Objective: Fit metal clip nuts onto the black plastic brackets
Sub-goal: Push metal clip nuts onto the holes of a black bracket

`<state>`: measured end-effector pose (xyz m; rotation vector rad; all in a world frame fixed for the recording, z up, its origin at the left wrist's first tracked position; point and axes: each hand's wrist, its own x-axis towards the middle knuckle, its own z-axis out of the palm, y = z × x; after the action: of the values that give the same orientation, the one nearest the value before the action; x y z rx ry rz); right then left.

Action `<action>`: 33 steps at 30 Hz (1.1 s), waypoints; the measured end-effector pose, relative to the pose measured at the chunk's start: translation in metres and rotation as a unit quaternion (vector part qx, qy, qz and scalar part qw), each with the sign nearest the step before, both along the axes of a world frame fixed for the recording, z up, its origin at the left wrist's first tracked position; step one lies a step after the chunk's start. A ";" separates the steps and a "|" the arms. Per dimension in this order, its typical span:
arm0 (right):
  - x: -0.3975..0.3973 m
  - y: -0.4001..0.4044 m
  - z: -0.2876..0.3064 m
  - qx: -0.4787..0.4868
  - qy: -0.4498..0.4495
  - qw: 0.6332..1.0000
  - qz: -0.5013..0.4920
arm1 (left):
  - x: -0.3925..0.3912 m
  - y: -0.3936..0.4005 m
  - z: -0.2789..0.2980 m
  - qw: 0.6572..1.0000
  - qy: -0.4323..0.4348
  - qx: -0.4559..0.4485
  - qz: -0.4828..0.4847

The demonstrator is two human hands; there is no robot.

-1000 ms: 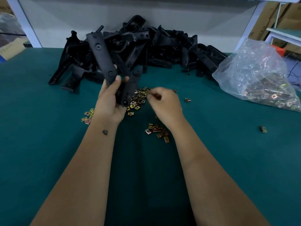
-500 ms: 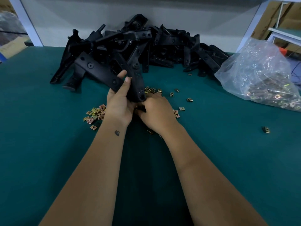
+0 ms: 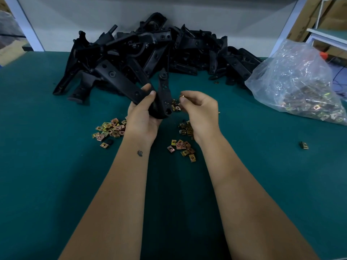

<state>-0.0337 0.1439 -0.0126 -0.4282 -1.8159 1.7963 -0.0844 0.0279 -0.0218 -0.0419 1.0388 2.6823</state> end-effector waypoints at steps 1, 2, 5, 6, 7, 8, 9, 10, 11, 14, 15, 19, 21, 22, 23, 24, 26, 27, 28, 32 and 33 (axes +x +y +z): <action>0.001 0.001 0.001 -0.040 0.010 0.999 0.006 | 0.001 0.000 0.001 1.000 0.003 0.005 -0.008; 0.001 0.001 0.001 -0.073 0.019 0.997 0.015 | 0.002 0.001 0.001 1.000 0.010 0.008 -0.015; 0.003 0.001 0.004 -0.130 0.047 0.990 0.041 | 0.005 0.002 0.004 0.999 0.032 0.002 -0.036; 0.003 0.001 0.005 -0.144 0.055 0.987 0.045 | 0.005 0.002 0.005 0.999 0.036 0.000 -0.041; 0.004 0.001 0.006 -0.156 0.062 0.985 0.049 | 0.006 0.002 0.005 0.998 0.037 -0.002 -0.046; 0.005 0.001 0.007 -0.166 0.066 0.983 0.052 | 0.007 0.003 0.005 0.998 0.037 -0.003 -0.050; 0.005 0.000 0.009 -0.176 0.068 0.981 0.055 | 0.007 0.003 0.005 0.998 0.038 -0.006 -0.053; 0.006 0.000 0.010 -0.183 0.069 0.979 0.058 | 0.008 0.002 0.005 0.998 0.040 -0.010 -0.056; 0.007 0.000 0.010 -0.187 0.070 0.978 0.061 | 0.008 0.003 0.005 0.997 0.041 -0.015 -0.058; 0.008 0.000 0.011 -0.179 0.077 0.978 0.073 | 0.008 0.003 0.004 0.997 0.045 -0.025 -0.063; 0.008 -0.001 0.011 -0.174 0.080 0.979 0.076 | 0.007 0.003 0.004 0.997 0.044 -0.027 -0.064; 0.007 -0.001 0.010 -0.150 0.083 0.982 0.075 | 0.005 0.004 0.002 0.997 0.036 -0.022 -0.069; 0.006 -0.001 0.009 -0.150 0.081 0.983 0.073 | 0.004 0.003 0.001 0.997 0.033 -0.011 -0.076; 0.006 -0.001 0.009 -0.153 0.079 0.983 0.070 | 0.004 0.003 0.001 0.996 0.032 -0.006 -0.078; 0.006 0.000 0.009 -0.154 0.076 0.983 0.066 | 0.003 0.003 0.001 0.996 0.032 -0.004 -0.079; 0.006 0.000 0.008 -0.151 0.073 0.984 0.062 | 0.003 0.003 0.001 0.996 0.033 -0.003 -0.080; 0.006 0.000 0.008 -0.139 0.069 0.986 0.060 | 0.003 0.003 0.000 0.996 0.037 -0.001 -0.085; 0.006 0.000 0.008 -0.133 0.069 0.987 0.060 | 0.003 0.003 0.000 0.995 0.039 -0.002 -0.088; 0.006 0.000 0.007 -0.128 0.072 0.987 0.059 | 0.003 0.003 -0.001 0.995 0.042 -0.004 -0.089; 0.005 -0.001 0.008 -0.135 0.085 0.986 0.058 | 0.002 0.003 -0.001 0.994 0.051 -0.011 -0.100; 0.004 -0.001 0.008 -0.145 0.088 0.984 0.061 | 0.002 0.003 -0.001 0.993 0.053 -0.013 -0.102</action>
<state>-0.0293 0.1432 -0.0048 -0.2613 -1.4936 2.1220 -0.0820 0.0309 -0.0226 0.1949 1.0471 2.5086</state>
